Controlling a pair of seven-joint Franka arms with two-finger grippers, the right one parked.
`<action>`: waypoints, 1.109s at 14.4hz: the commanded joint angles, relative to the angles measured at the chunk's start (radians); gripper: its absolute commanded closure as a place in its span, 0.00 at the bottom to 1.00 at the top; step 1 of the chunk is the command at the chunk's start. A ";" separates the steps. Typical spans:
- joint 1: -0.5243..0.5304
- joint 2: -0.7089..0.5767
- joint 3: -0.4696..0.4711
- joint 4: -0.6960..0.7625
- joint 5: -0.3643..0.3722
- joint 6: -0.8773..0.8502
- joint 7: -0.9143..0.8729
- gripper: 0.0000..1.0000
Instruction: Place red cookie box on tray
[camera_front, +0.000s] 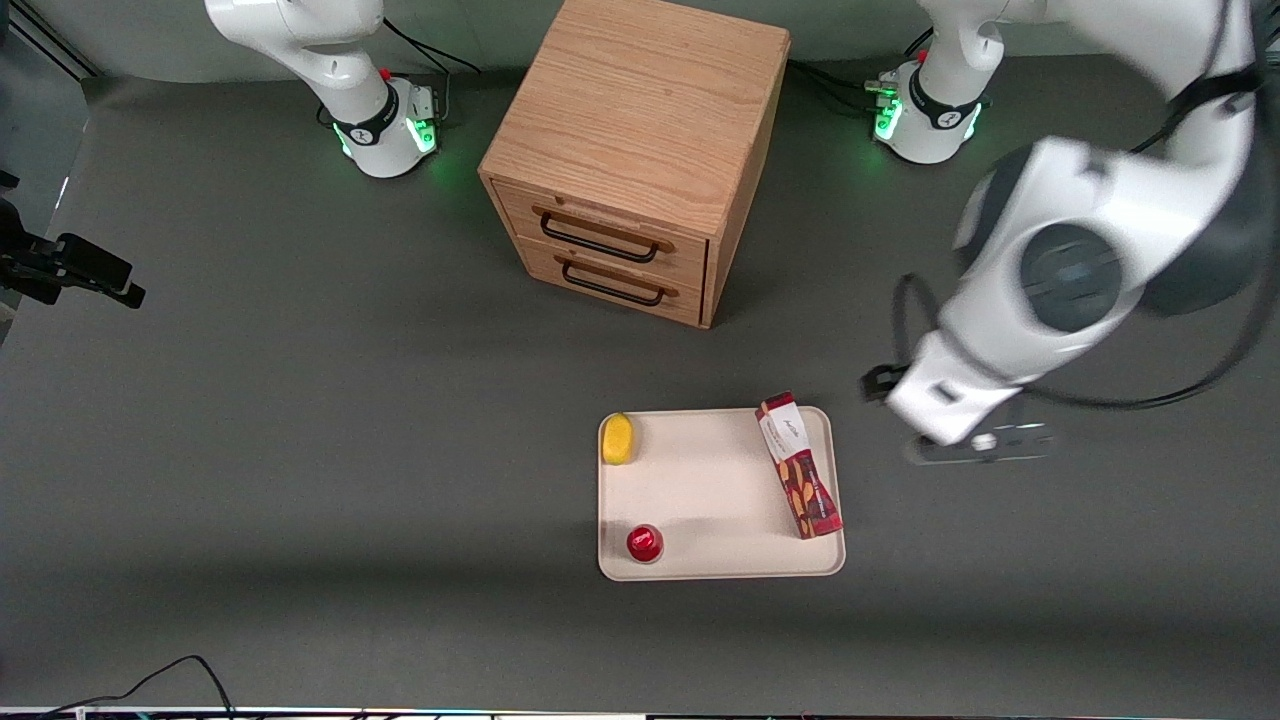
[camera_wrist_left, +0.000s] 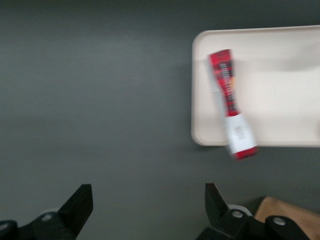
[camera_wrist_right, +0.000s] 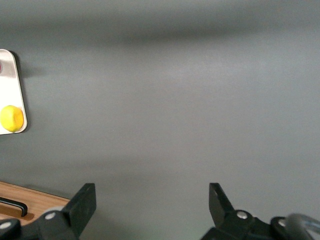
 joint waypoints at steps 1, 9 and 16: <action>-0.003 -0.134 0.128 -0.083 -0.039 -0.034 0.251 0.00; 0.037 -0.347 0.258 -0.283 -0.031 -0.037 0.448 0.00; 0.118 -0.315 0.213 -0.230 -0.044 -0.044 0.453 0.00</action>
